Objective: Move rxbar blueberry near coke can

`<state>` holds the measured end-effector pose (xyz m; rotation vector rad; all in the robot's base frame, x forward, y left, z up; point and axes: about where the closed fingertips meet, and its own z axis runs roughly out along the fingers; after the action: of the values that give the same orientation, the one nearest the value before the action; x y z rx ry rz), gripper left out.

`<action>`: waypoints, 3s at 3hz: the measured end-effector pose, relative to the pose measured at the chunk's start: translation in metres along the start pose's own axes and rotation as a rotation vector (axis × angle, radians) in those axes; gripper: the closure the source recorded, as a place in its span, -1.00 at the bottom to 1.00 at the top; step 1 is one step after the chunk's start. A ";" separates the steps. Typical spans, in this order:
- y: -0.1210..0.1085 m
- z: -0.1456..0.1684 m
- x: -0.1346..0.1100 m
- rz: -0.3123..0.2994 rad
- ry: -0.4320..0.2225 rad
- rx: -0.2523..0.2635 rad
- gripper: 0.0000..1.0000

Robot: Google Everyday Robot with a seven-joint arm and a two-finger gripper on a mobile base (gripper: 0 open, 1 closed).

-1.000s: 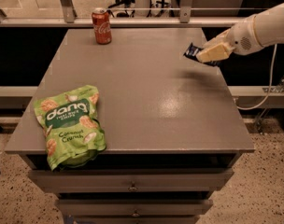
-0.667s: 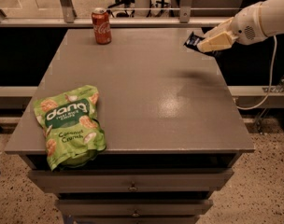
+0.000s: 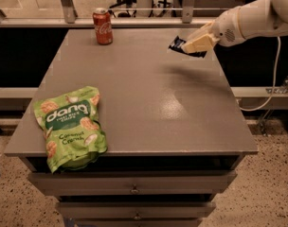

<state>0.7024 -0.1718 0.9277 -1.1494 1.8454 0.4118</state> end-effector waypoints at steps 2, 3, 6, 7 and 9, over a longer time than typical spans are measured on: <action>0.002 0.103 -0.051 -0.063 -0.038 -0.028 1.00; 0.007 0.144 -0.077 -0.083 -0.063 -0.046 1.00; 0.003 0.160 -0.058 -0.095 0.016 -0.068 -0.27; 0.003 0.151 -0.041 -0.075 0.044 -0.076 -0.76; 0.016 0.143 -0.009 -0.039 0.083 -0.117 -1.00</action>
Offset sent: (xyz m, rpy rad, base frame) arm 0.0994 0.1551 -0.0201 0.0022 -0.0727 0.0822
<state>0.7636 -0.0634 0.8540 -1.2970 1.8873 0.4613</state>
